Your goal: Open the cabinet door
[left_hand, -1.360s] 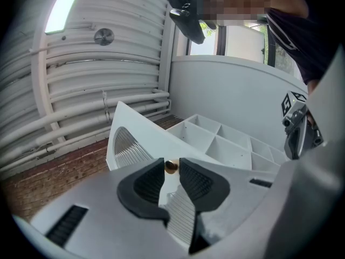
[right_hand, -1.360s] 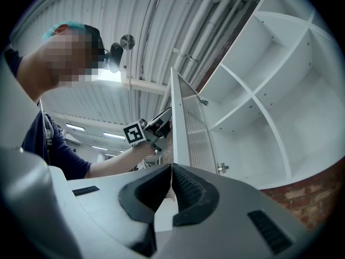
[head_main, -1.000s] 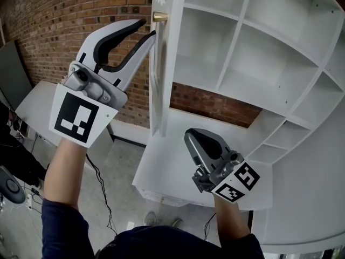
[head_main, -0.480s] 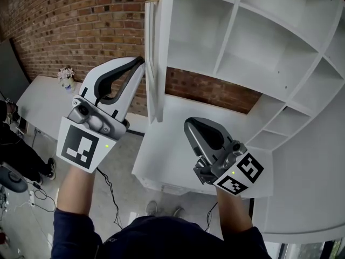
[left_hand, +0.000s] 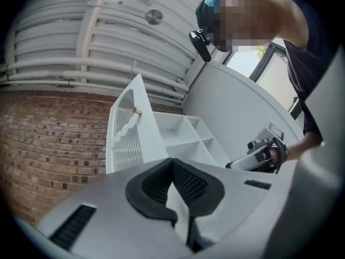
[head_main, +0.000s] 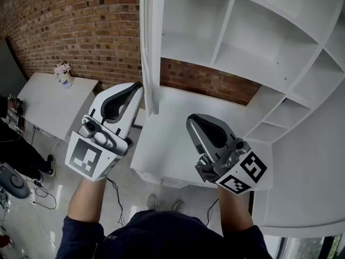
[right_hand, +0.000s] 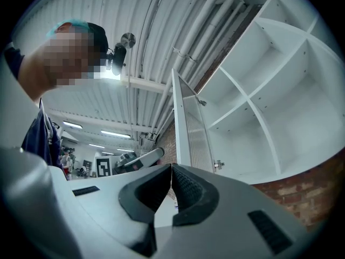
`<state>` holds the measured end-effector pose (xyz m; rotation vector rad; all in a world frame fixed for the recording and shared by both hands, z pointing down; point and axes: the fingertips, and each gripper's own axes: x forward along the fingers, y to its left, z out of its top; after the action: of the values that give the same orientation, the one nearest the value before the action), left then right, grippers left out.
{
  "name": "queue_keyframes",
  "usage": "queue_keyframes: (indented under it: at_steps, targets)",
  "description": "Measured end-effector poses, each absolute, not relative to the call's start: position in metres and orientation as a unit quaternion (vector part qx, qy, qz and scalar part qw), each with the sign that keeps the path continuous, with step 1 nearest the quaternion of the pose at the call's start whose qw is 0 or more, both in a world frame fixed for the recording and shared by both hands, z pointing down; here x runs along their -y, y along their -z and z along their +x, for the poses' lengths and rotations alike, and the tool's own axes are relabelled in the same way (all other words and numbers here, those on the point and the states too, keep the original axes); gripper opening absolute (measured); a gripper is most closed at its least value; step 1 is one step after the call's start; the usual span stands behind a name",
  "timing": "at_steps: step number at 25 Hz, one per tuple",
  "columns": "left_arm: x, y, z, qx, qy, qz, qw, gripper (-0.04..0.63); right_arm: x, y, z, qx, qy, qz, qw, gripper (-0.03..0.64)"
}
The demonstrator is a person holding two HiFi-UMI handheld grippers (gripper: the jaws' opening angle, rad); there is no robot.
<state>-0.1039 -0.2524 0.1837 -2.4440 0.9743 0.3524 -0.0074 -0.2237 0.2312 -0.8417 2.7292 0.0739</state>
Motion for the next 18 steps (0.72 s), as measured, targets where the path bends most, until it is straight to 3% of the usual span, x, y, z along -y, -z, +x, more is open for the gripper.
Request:
queue_keyframes:
  at_steps: [11, 18]
  targets:
    - [0.259, -0.224, -0.104, -0.372, -0.127, -0.904, 0.17, 0.008, 0.234, -0.245, -0.001, -0.945, -0.01, -0.298, 0.137, 0.026]
    - [0.264, -0.244, -0.107, -0.37, -0.119, -0.908, 0.158, 0.008, 0.24, -0.254, -0.001, -0.945, -0.008, -0.296, 0.135, 0.026]
